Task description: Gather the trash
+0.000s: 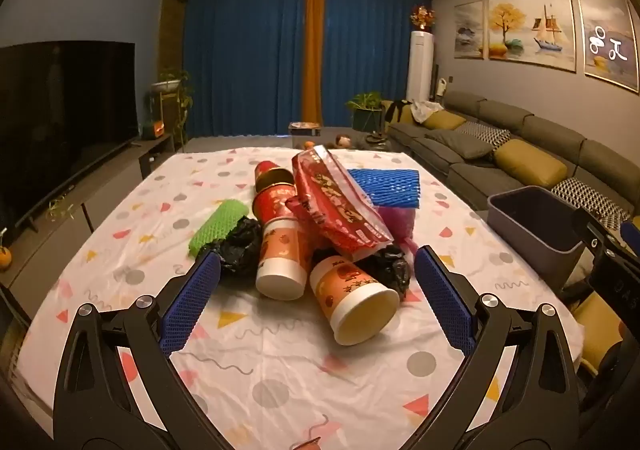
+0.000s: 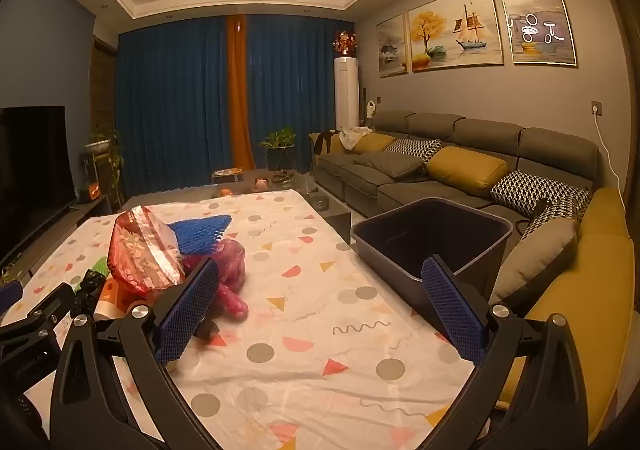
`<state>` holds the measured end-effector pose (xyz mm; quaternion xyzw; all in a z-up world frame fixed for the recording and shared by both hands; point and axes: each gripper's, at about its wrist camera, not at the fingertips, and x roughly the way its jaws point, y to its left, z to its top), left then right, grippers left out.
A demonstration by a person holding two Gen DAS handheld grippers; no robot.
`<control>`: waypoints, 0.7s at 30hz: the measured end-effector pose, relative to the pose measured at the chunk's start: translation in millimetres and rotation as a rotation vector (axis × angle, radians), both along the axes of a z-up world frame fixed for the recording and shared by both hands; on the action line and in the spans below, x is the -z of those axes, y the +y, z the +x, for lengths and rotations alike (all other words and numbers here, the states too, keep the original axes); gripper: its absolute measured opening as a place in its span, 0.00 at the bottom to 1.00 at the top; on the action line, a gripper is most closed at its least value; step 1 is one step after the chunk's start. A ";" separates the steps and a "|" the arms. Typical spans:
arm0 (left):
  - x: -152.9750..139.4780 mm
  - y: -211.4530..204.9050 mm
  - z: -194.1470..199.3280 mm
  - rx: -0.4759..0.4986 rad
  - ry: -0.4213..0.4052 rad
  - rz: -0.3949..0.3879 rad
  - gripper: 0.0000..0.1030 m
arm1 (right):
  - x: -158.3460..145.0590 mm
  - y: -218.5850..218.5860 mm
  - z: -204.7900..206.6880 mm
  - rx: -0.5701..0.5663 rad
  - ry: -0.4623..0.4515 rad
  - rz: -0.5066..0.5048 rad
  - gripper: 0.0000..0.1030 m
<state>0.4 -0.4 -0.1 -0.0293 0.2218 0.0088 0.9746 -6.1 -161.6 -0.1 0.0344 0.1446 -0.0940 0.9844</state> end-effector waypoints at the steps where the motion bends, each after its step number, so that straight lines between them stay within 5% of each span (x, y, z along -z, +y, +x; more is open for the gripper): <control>1: 0.1 0.2 0.5 0.003 -0.001 0.003 0.93 | 0.0 0.2 0.0 -0.001 0.001 0.000 0.95; 21: -3.3 0.3 -4.4 -0.001 -0.028 0.008 0.93 | -1.7 -3.9 -1.1 0.005 0.004 0.008 0.95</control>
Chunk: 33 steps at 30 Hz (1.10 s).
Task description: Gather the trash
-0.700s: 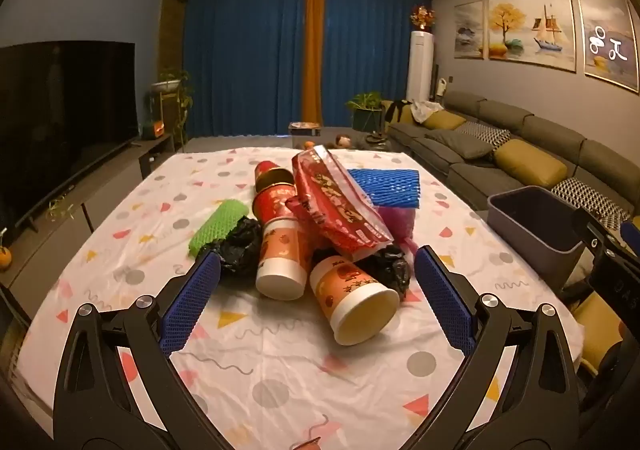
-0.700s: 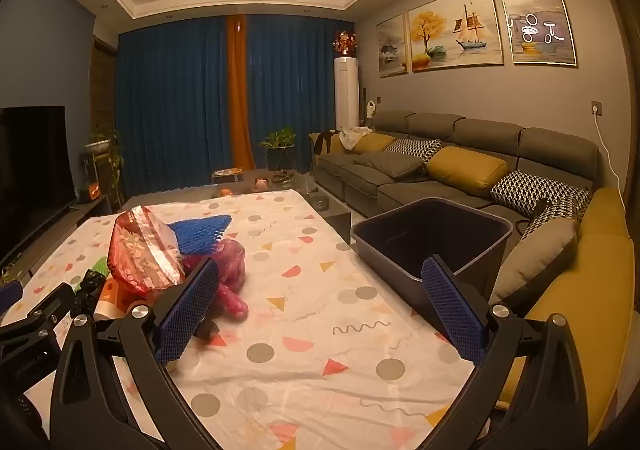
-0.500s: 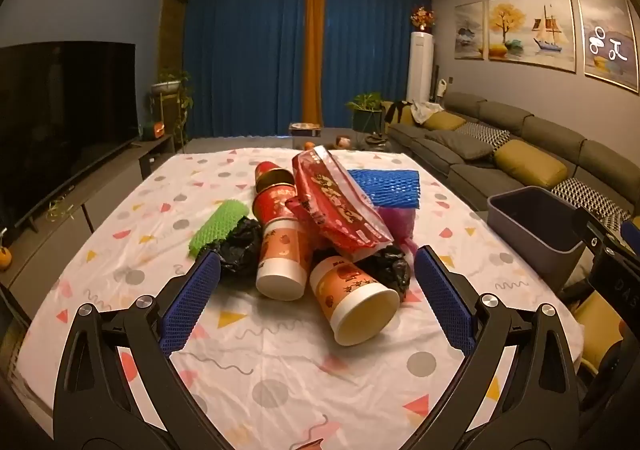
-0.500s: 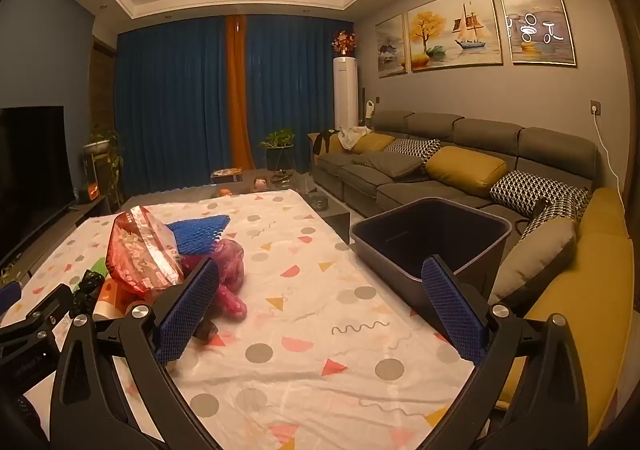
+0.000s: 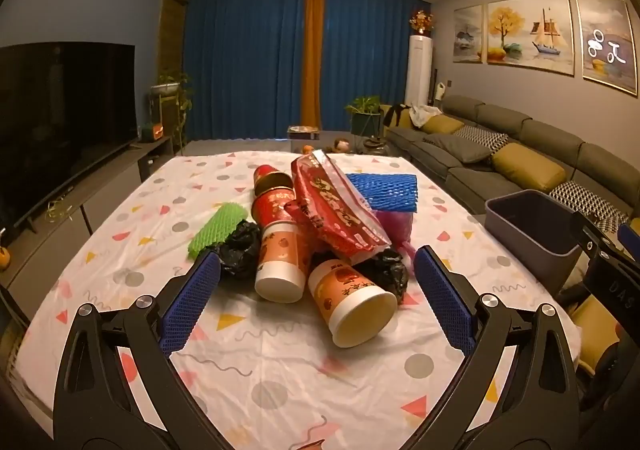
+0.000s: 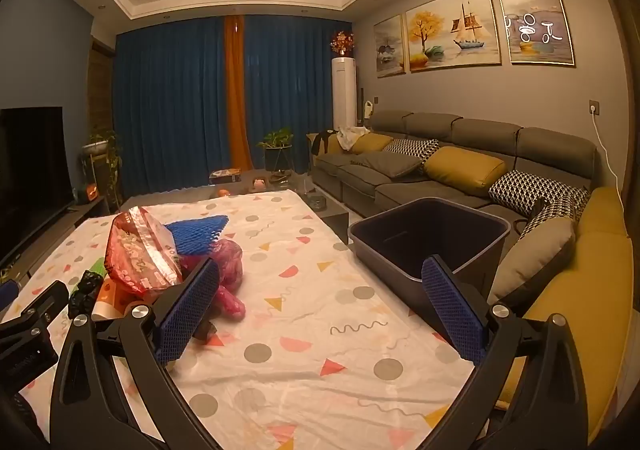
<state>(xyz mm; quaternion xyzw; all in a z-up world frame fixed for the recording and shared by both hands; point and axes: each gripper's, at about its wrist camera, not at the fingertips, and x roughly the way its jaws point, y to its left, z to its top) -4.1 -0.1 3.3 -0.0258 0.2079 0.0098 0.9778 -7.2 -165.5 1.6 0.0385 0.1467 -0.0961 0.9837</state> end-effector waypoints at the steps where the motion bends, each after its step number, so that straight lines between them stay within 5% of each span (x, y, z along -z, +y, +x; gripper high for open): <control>1: -0.1 0.0 -0.1 0.001 0.000 0.000 0.93 | 0.3 0.5 -0.1 -0.001 -0.001 -0.001 0.95; 33: -0.8 -0.3 -1.7 0.003 0.001 -0.001 0.93 | 0.0 -2.6 -2.5 0.005 0.000 -0.001 0.95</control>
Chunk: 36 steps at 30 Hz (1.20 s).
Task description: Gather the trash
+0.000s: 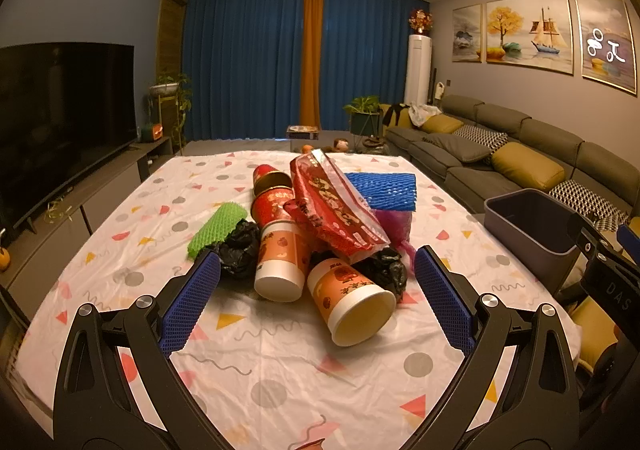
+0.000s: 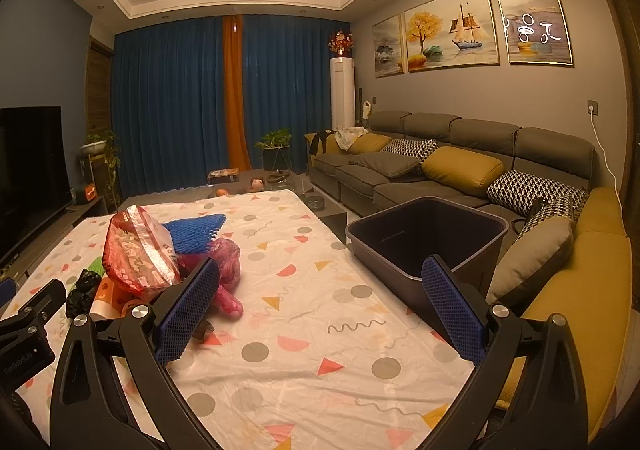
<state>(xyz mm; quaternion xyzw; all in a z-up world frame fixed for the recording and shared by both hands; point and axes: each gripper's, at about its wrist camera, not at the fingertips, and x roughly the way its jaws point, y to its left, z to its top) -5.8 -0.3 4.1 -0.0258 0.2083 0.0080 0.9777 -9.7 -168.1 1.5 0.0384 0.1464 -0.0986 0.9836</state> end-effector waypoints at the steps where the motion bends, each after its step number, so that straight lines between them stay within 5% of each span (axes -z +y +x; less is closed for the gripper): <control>1: 0.0 0.4 0.0 0.000 0.002 -0.001 0.93 | 0.0 -0.4 -0.4 0.001 0.000 0.000 0.95; 36: 1.8 -2.6 0.7 0.002 -0.005 0.014 0.93 | 0.4 -1.1 -0.8 0.000 -0.002 0.000 0.95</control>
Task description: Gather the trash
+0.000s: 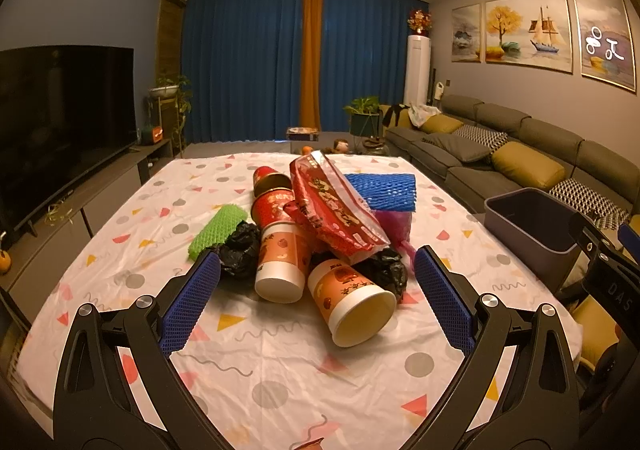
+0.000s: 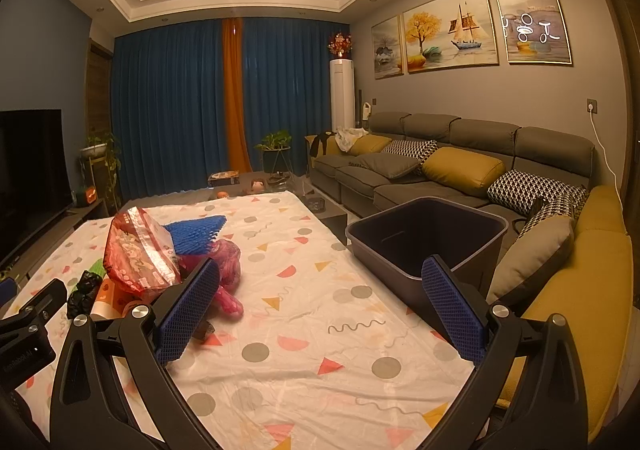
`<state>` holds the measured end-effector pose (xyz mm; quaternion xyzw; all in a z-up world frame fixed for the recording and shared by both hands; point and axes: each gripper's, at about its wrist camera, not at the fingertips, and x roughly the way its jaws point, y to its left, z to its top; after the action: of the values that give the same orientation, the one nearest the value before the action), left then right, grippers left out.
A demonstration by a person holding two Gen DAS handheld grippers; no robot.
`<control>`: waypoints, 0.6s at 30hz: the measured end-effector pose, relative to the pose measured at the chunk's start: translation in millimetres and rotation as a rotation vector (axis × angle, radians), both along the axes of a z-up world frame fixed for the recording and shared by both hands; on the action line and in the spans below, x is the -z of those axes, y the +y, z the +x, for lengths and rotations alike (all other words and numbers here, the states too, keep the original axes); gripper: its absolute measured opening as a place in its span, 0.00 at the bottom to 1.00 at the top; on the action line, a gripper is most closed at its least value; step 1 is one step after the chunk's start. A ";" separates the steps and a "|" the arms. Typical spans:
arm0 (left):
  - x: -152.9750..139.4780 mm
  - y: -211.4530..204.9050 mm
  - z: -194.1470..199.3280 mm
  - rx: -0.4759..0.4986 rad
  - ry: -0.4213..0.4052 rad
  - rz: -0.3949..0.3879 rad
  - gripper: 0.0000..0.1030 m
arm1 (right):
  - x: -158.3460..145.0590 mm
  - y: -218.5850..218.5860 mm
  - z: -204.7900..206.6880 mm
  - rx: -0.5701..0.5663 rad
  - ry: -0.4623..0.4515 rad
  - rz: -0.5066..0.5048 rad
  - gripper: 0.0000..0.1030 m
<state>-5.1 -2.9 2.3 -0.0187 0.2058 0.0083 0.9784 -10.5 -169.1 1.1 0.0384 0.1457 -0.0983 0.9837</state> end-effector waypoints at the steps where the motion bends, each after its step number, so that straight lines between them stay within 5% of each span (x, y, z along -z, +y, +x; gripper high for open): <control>1: -0.2 0.1 0.0 0.002 -0.001 0.000 0.93 | -0.2 -0.8 -0.4 0.000 -0.001 0.001 0.95; 18: 4.5 28.6 -5.1 -0.088 -0.042 0.001 0.93 | 13.5 21.5 28.8 -0.124 0.030 0.033 0.95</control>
<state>-10.2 25.6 -2.2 -0.0272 0.1840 0.0508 0.9812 18.3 -147.7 -12.4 0.0443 0.1643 -0.0354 0.9848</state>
